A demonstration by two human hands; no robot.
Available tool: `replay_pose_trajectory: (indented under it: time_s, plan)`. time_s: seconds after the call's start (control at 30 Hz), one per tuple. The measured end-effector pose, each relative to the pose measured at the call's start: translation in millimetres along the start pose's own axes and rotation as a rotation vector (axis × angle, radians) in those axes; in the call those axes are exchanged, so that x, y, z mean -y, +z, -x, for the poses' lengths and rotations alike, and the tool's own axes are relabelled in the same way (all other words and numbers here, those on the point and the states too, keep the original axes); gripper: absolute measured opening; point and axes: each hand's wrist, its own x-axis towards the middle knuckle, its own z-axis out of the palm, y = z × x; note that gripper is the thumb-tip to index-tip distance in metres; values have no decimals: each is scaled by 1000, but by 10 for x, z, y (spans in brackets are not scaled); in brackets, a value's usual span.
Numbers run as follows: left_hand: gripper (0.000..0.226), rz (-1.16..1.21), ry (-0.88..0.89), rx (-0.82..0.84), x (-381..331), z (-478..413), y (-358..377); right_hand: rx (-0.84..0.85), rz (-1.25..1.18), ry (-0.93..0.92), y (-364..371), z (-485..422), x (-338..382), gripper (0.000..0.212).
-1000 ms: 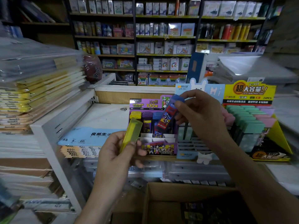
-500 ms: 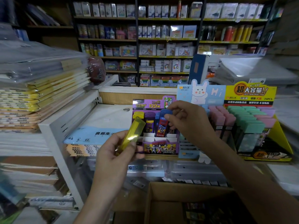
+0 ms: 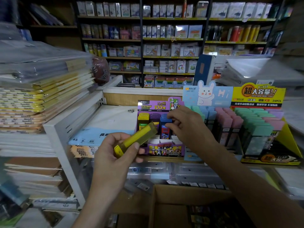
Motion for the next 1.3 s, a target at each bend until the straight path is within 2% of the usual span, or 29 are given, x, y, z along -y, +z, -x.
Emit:
replay_pose_trajectory:
  time_s: [0.17, 0.27, 0.37, 0.47, 0.63, 0.8, 0.97, 1.13, 1.3]
  plan:
    - [27, -9, 44, -37, -85, -78, -62, 0, 21, 27, -40, 26, 42, 17]
    - [31, -94, 107, -44, -139, -156, -97, -123, -33, 64, -108, 168, 57, 12]
    - [26, -213, 191, -45, -185, -253, -160, -192, -60, 153, -214, 380, 3, 11]
    - [26, -354, 259, -40, -220, -375, -219, -165, 6, 209, -289, 606, -108, 9]
    - [26, -545, 331, 35, -226, -600, -234, -31, 119, 255, -281, 917, -285, 11]
    - [30, -692, 317, 116, -175, -710, -200, -9, 202, 265, -199, 1023, -368, 24]
    - [43, -765, 252, 186, -184, -736, -246, -33, 233, 253, -162, 1066, -372, 25]
    - [36, -753, 187, 283, -248, -760, -305, -60, 253, 244, -168, 1058, -359, 22]
    - [17, -859, 333, 241, -294, -798, -303, -59, 268, 250, -153, 1042, -333, 13]
